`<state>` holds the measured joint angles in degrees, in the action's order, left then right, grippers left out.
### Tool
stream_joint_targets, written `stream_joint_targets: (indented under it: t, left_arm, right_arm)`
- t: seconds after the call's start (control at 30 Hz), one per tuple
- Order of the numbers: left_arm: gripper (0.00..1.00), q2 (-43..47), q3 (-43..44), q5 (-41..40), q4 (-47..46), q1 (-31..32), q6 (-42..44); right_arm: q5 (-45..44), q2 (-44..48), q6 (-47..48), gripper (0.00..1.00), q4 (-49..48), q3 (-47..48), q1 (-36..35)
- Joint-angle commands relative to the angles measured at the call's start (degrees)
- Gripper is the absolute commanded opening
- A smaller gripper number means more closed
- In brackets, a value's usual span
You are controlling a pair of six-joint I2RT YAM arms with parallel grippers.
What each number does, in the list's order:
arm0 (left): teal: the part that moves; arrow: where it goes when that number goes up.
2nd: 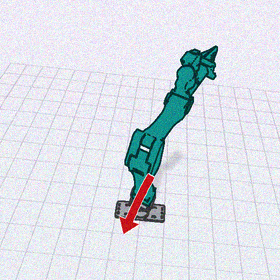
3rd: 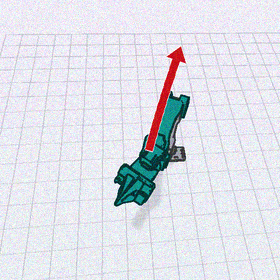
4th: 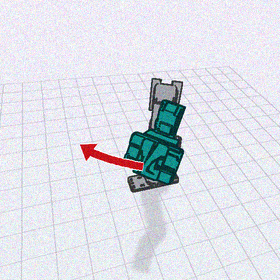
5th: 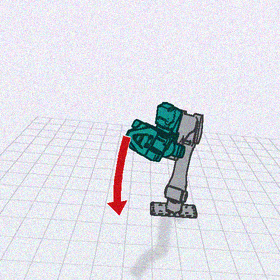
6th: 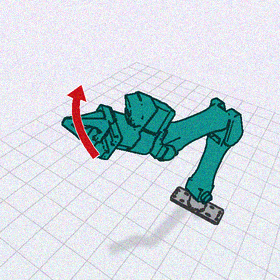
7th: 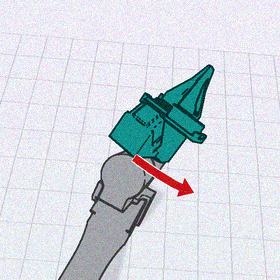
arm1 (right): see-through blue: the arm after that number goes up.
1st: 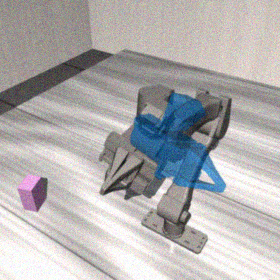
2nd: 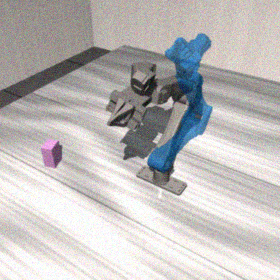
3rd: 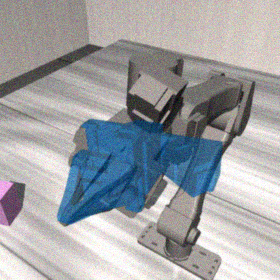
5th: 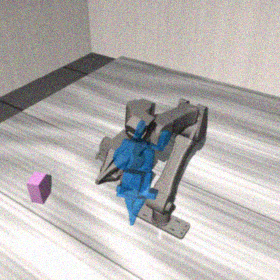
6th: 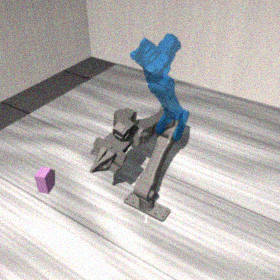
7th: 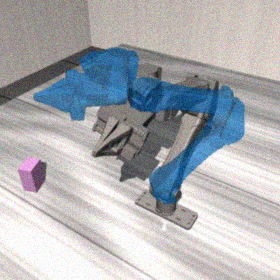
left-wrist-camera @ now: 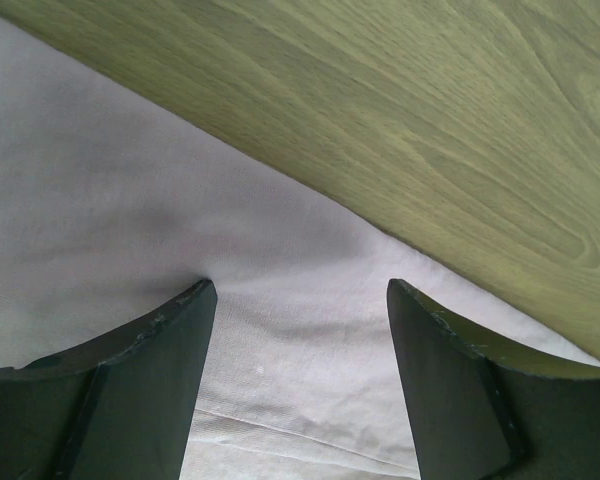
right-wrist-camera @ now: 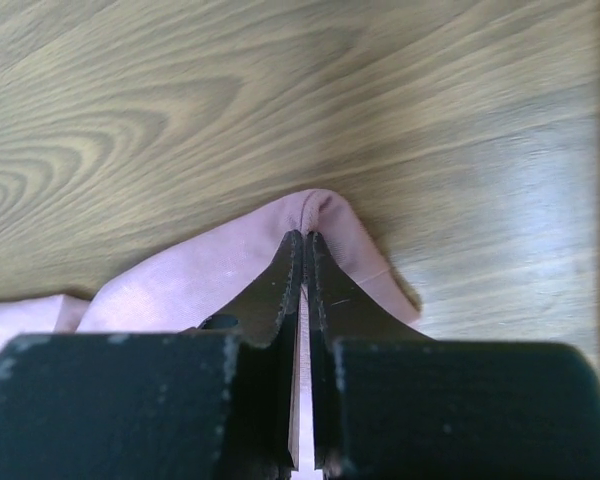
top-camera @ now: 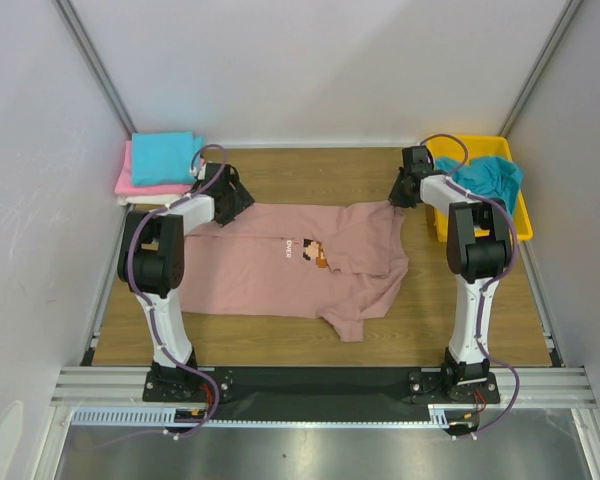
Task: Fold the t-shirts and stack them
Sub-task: Fold the tshirt
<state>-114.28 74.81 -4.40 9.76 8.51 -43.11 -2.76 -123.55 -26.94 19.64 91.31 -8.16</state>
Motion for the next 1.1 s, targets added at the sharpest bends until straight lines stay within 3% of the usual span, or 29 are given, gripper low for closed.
stream_joint_targets:
  t: [0.0, 0.6, 0.7, 0.73, 0.83, 0.93, 1.07]
  left_arm:
    - [0.76, -0.9, 1.0, -2.5, 1.1, -1.0, -2.1]
    - [0.76, 0.6, 0.0, -2.6, 0.5, -1.1, 0.1]
    - [0.79, 3.3, 0.1, -0.7, -1.9, -0.9, 4.5]
    - [0.79, 4.8, 0.2, -0.1, -2.4, -0.9, 5.7]
    - [0.79, 6.9, 1.5, -0.2, -2.7, -0.9, 10.3]
    - [0.8, 9.0, 2.4, -0.3, -2.8, -0.9, 14.5]
    - [0.8, 9.8, 2.4, -1.6, -4.1, -0.9, 17.3]
  right_arm:
    - [-3.0, 1.8, 0.4, 0.0, 0.8, 1.4, 1.3]
    - [-1.3, 4.3, 2.4, 0.0, 1.4, 1.2, 2.0]
    - [1.1, 5.7, 3.5, 0.2, 3.7, 3.0, 1.9]
    - [1.7, 6.2, 3.8, 0.38, 4.3, 4.2, 1.9]
    - [3.8, 9.2, 4.9, 0.59, 5.8, 6.2, 1.0]
    - [5.0, 11.2, 5.8, 0.67, 6.6, 7.0, -0.2]
    - [5.9, 11.4, 5.1, 0.68, 5.6, 6.5, -2.6]
